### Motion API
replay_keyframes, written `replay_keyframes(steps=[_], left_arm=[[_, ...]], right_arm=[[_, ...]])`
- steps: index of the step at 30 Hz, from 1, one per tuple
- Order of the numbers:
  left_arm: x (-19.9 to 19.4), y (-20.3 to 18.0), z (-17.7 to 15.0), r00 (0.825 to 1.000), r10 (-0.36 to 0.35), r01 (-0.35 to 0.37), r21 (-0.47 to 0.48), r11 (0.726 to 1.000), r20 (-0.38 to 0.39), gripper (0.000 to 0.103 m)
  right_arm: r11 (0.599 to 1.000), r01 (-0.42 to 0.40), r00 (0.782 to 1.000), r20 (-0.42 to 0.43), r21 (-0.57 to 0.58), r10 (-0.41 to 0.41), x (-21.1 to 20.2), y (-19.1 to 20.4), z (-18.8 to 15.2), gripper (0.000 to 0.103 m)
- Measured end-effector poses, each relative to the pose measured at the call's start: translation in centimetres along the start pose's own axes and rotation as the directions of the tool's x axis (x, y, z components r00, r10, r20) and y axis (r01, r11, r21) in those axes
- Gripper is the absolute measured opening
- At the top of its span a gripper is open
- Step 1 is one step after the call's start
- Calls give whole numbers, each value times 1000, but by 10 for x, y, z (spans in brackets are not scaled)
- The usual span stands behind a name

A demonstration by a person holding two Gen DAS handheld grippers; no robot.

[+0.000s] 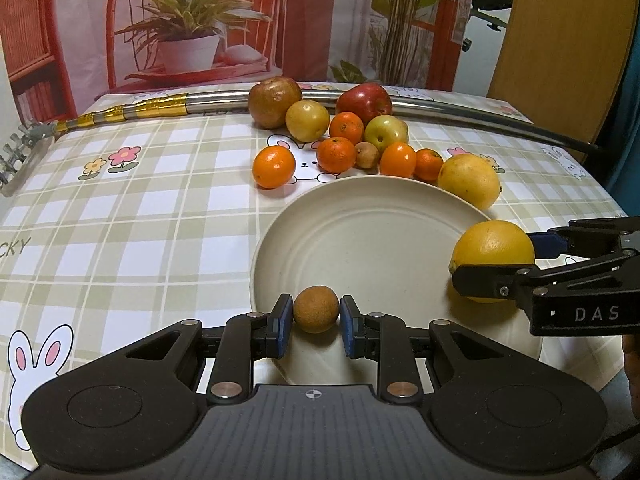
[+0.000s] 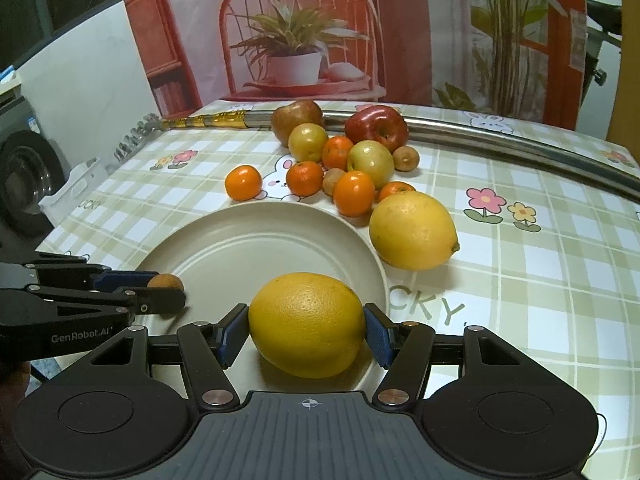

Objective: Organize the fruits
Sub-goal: 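Carry both fruits onto the white plate and open both grippers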

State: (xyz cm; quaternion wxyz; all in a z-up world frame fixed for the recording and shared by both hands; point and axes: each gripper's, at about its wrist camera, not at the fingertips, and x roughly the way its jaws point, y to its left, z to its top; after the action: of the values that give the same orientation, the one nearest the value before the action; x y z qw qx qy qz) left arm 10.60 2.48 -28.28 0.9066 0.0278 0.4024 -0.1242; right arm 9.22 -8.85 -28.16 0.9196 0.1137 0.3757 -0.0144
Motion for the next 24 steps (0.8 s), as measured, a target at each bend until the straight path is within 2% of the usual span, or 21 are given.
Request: replay_keyframes(steps=[17, 24], left_arm=[[0, -1, -2, 1000, -2, 2, -3, 1000, 3, 27], [0, 0, -1, 1000, -15, 15, -14, 1000, 0, 31]], right_arm=[[1000, -4, 1000, 10, 1, 4, 0, 0, -3, 58], [1000, 7, 999, 39, -8, -7, -7, 1, 0, 61]])
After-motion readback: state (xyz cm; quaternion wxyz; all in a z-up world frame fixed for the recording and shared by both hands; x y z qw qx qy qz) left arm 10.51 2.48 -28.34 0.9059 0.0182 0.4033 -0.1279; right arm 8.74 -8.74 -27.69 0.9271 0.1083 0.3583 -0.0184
